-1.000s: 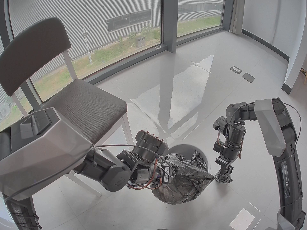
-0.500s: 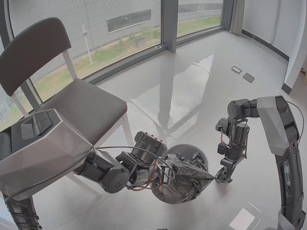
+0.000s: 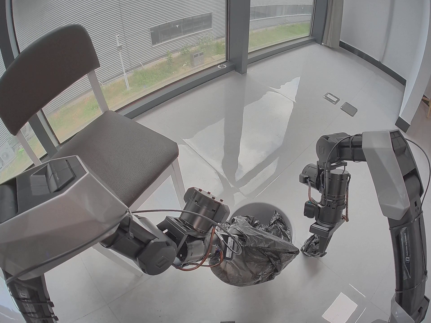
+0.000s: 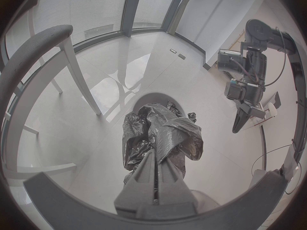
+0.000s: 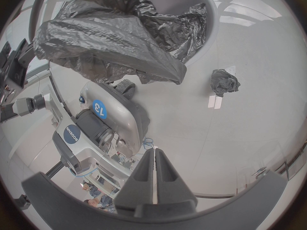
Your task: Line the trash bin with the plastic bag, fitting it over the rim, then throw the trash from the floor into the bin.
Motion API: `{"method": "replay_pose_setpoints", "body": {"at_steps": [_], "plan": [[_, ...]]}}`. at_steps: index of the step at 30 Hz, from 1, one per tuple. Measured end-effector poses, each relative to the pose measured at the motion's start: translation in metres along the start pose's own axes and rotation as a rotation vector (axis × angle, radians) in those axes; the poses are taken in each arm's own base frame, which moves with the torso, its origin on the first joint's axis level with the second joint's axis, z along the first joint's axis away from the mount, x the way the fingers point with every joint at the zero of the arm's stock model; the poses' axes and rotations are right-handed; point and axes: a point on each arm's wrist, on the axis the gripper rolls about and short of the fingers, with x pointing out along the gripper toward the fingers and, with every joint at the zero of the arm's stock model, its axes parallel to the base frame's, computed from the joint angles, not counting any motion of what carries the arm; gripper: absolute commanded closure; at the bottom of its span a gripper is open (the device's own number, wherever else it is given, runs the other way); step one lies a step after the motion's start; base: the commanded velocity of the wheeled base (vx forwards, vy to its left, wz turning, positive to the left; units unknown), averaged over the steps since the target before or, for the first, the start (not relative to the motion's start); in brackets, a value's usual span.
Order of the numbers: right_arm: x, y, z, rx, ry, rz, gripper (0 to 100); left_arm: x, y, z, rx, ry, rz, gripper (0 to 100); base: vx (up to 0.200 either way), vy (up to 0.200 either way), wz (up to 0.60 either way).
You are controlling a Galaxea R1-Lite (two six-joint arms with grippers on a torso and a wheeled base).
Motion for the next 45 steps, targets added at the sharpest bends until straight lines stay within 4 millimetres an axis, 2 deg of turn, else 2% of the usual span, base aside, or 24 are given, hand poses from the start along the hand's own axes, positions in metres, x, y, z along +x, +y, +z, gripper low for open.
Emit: {"method": "replay_pose_setpoints", "body": {"at_steps": [5, 12, 16, 20, 26, 30, 34, 37, 38, 41, 43, 45], "plan": [[-0.015, 0.014, -0.012, -0.017, 0.014, -0.003, 100, -0.002, 0.001, -0.002, 0.013, -0.01, 0.002, 100, 0.0, 0.0, 0.0], [-0.054, 0.042, -0.041, -0.056, -0.074, -0.05, 100, -0.004, 0.002, -0.002, 0.034, -0.045, 0.005, 100, 0.0, 0.0, 0.0], [-0.079, 0.058, -0.065, -0.072, -0.161, -0.087, 100, -0.005, 0.001, -0.003, 0.041, -0.057, 0.01, 100, 0.0, 0.0, 0.0], [-0.106, 0.075, -0.097, -0.089, -0.266, -0.13, 100, -0.006, -0.001, -0.004, 0.052, -0.072, 0.011, 100, 0.0, 0.0, 0.3], [-0.143, 0.107, -0.161, -0.121, -0.443, -0.24, 100, -0.011, -0.009, -0.005, 0.071, -0.09, -0.002, 100, 0.0, 0.0, 0.6], [-0.159, 0.126, -0.204, -0.127, -0.552, -0.323, 100, -0.015, -0.011, -0.005, 0.076, -0.098, -0.007, 100, 0.0, 0.0, 0.6], [-0.171, 0.144, -0.264, -0.128, -0.702, -0.399, 100, -0.019, -0.014, -0.004, 0.08, -0.115, -0.015, 100, 0.0, 0.0, 0.6], [-0.174, 0.15, -0.3, -0.125, -0.789, -0.436, 100, -0.02, -0.016, -0.003, 0.083, -0.126, -0.021, 100, 0.0, 0.0, 0.6], [-0.174, 0.154, -0.32, -0.122, -0.841, -0.457, 100, -0.021, -0.017, -0.003, 0.085, -0.131, -0.024, 100, 0.0, 0.0, 0.6], [-0.177, 0.159, -0.344, -0.116, -0.948, -0.495, 100, -0.022, -0.018, -0.002, 0.087, -0.135, -0.026, 100, 0.0, 0.0, 0.0], [-0.186, 0.164, -0.363, -0.111, -1.132, -0.55, 100, -0.023, -0.02, -0.002, 0.089, -0.14, -0.031, 100, 0.0, 0.0, 0.0], [-0.193, 0.166, -0.369, -0.109, -1.236, -0.578, 100, -0.023, -0.02, -0.002, 0.088, -0.141, -0.031, 100, 0.0, 0.0, 0.0]]}}
